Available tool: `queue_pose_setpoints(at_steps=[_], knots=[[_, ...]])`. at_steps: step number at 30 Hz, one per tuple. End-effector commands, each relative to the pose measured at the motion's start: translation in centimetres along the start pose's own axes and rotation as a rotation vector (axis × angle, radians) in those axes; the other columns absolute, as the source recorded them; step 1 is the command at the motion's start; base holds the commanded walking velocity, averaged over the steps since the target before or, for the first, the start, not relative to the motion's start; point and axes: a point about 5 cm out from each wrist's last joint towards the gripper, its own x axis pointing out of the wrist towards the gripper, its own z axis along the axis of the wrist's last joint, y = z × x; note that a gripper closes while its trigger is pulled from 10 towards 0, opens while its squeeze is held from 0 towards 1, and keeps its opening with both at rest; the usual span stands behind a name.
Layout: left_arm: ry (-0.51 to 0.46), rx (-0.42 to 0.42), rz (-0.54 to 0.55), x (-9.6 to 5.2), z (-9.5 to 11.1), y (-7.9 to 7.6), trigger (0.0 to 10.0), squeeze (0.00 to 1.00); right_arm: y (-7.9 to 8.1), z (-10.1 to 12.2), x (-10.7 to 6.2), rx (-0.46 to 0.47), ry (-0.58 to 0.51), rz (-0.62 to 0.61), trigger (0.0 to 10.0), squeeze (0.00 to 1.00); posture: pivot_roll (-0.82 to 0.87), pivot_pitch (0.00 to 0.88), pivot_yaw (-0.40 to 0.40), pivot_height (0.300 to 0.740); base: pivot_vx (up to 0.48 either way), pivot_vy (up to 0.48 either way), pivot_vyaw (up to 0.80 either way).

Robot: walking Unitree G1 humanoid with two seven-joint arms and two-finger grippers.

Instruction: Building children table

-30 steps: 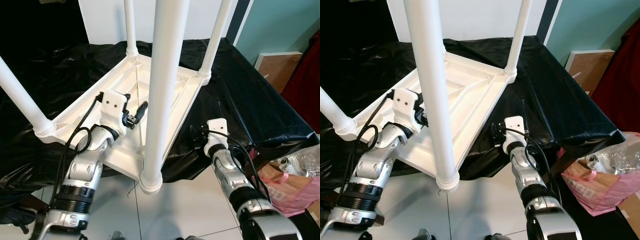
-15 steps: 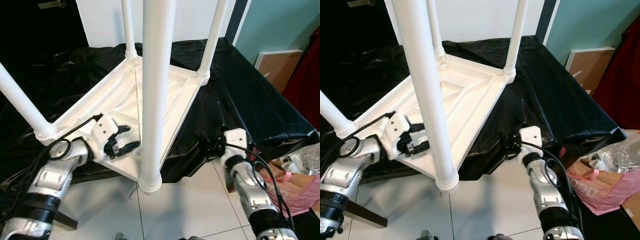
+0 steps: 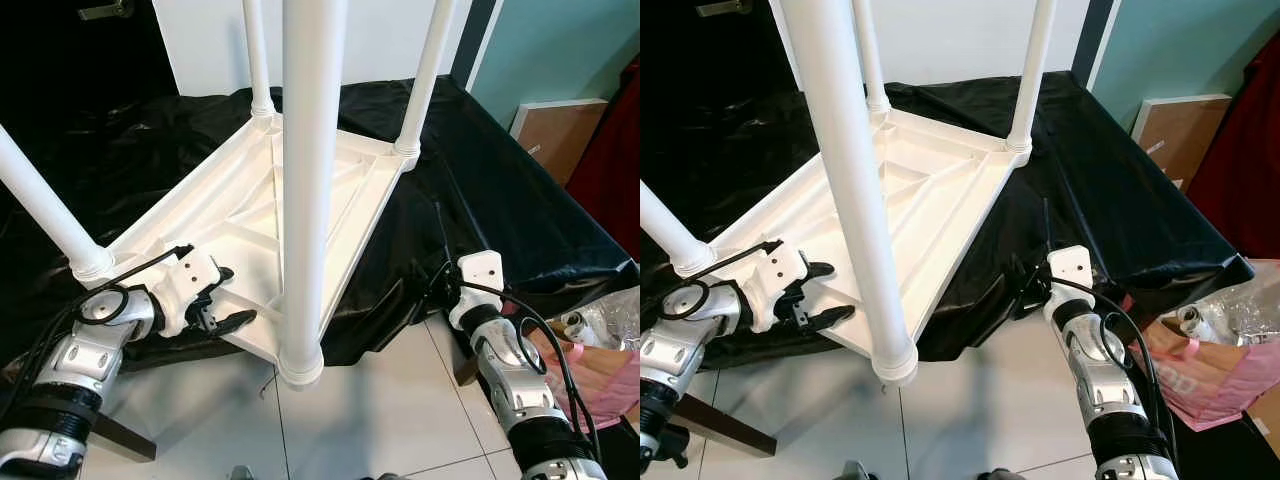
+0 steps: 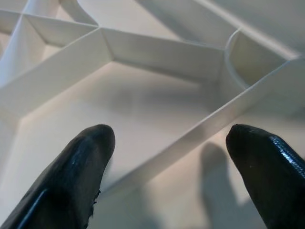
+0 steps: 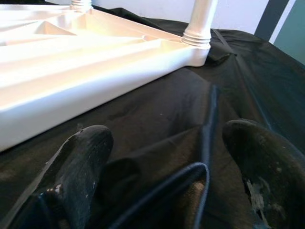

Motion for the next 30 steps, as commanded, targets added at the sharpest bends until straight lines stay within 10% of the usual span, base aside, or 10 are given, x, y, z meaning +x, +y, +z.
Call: queue_pose_setpoints(at_steps=[1,22,24,28,29,30], knots=[[0.094,0.03,-0.016,0.6,-0.9,-0.1,10.0,0.0,-0.4,0.2,0.1,-0.001,0.006,-0.006,10.0,0.0,-0.01,0.062,-0.022,0.74,0.0,0.0,0.0],[0.266,-0.004,-0.085,3.9,-1.1,1.4,10.0,0.0,-1.0,0.8,0.1,-0.015,-0.002,-0.057,10.0,0.0,-0.05,0.098,0.024,0.74,0.0,0.0,0.0],[0.259,-0.019,-0.101,4.1,-1.1,1.3,5.2,0.0,-1.1,0.8,0.0,-0.017,-0.002,-0.061,10.0,0.0,-0.05,0.1,0.027,0.74,0.0,0.0,0.0],[0.255,-0.026,-0.109,4.2,-1.0,1.3,4.1,0.0,-1.1,0.8,0.0,-0.018,-0.001,-0.063,10.0,0.0,-0.05,0.101,0.028,0.74,0.0,0.0,0.0],[0.248,-0.037,-0.123,4.4,-1.1,1.1,0.0,0.0,-1.2,0.8,0.0,-0.018,0.0,-0.069,10.0,0.0,-0.05,0.101,0.028,0.74,0.0,0.0,0.0],[0.248,-0.037,-0.123,4.4,-1.1,1.1,0.0,0.0,-1.2,0.8,0.0,-0.018,0.0,-0.069,10.0,0.0,-0.05,0.101,0.028,0.74,0.0,0.0,0.0]])
